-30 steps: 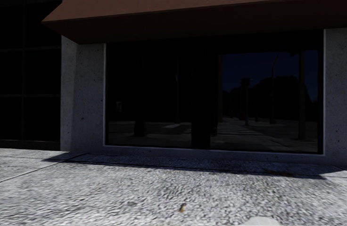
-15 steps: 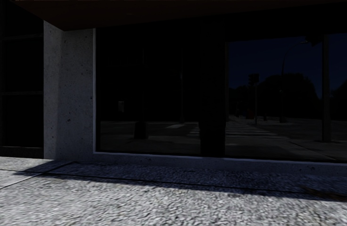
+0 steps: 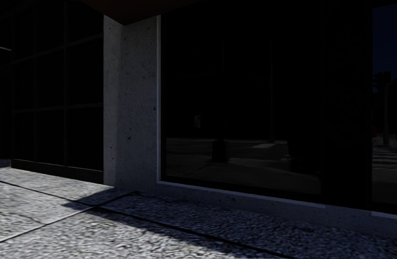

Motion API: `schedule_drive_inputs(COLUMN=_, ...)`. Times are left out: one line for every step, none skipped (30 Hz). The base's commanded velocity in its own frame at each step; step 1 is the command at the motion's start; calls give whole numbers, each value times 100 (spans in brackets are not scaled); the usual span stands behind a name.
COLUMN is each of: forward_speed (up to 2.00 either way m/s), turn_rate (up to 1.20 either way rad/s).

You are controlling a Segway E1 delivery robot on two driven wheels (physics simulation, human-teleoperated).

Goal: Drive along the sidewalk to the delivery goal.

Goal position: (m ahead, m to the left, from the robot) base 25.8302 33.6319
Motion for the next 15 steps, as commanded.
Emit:
schedule_drive_inputs(forward_speed=134, turn_rate=71)
schedule_drive_inputs(forward_speed=134, turn_rate=71)
schedule_drive_inputs(forward_speed=134, turn_rate=71)
schedule_drive_inputs(forward_speed=134, turn_rate=71)
schedule_drive_inputs(forward_speed=134, turn_rate=71)
schedule_drive_inputs(forward_speed=134, turn_rate=71)
schedule_drive_inputs(forward_speed=134, turn_rate=71)
schedule_drive_inputs(forward_speed=134, turn_rate=71)
schedule_drive_inputs(forward_speed=134, turn_rate=71)
schedule_drive_inputs(forward_speed=134, turn_rate=71)
schedule_drive_inputs(forward_speed=134, turn_rate=71)
schedule_drive_inputs(forward_speed=134, turn_rate=71)
schedule_drive_inputs(forward_speed=134, turn_rate=71)
schedule_drive_inputs(forward_speed=134, turn_rate=71)
schedule_drive_inputs(forward_speed=134, turn_rate=71)
